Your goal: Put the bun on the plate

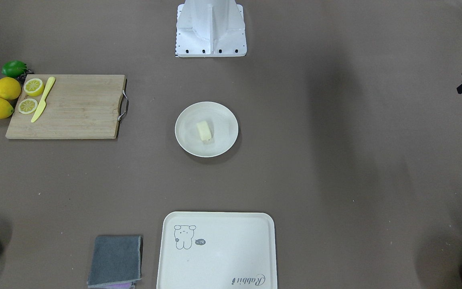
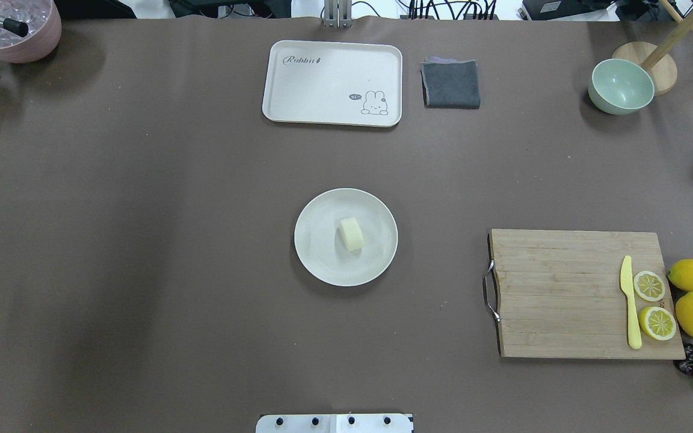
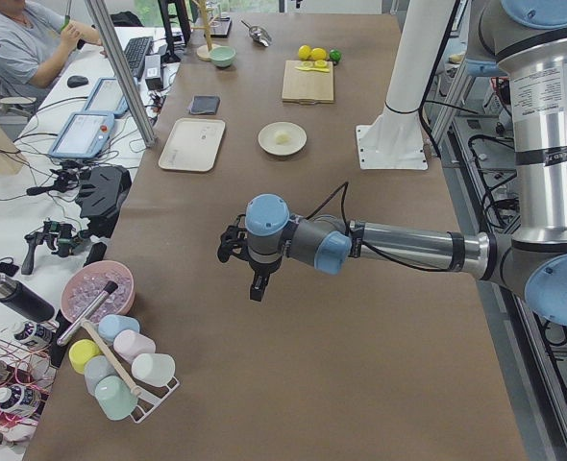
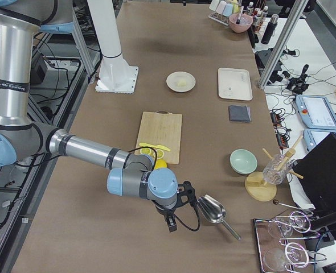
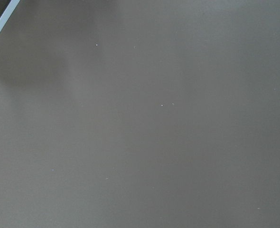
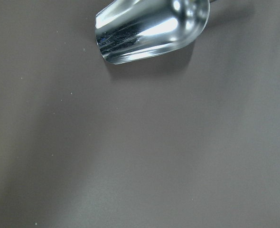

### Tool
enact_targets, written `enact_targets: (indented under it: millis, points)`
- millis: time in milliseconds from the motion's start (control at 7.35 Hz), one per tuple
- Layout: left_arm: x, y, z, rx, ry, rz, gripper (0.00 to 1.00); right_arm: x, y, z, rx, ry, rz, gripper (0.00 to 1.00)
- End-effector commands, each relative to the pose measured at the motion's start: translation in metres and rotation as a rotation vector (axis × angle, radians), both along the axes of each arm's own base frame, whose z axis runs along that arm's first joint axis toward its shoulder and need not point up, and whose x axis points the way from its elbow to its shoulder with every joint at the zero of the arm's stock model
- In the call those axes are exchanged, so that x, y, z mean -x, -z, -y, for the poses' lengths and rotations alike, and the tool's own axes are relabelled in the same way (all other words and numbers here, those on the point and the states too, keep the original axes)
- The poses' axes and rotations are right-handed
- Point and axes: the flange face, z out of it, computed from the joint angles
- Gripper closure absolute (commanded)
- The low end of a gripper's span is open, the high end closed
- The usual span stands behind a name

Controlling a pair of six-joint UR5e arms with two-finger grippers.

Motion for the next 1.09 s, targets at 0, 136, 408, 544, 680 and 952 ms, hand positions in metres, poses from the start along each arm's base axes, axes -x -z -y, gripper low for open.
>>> enact_targets:
  millis: [0,136,408,544,680,952]
  points:
    - [0.001,-0.012,-0.007,0.028,0.005,0.015,0.02,0.001,-0.002,-0.003,0.004,0.002,0.007,0.0]
    - [0.001,-0.012,-0.007,0.027,0.006,0.018,0.02,0.001,-0.005,-0.004,0.009,0.001,0.007,0.0]
    - [0.006,-0.014,-0.008,0.03,0.013,0.019,0.02,0.006,-0.002,0.0,0.009,0.009,0.001,0.0]
    - [0.007,-0.015,-0.009,0.034,0.017,0.019,0.02,0.009,-0.002,0.002,0.011,0.014,0.003,0.0]
    - [0.014,-0.019,-0.01,0.045,0.032,0.021,0.02,0.014,0.005,0.01,-0.002,0.026,0.001,0.0]
    - [0.022,-0.023,-0.011,0.079,0.048,0.026,0.02,0.034,0.023,0.038,0.04,-0.01,0.0,0.0]
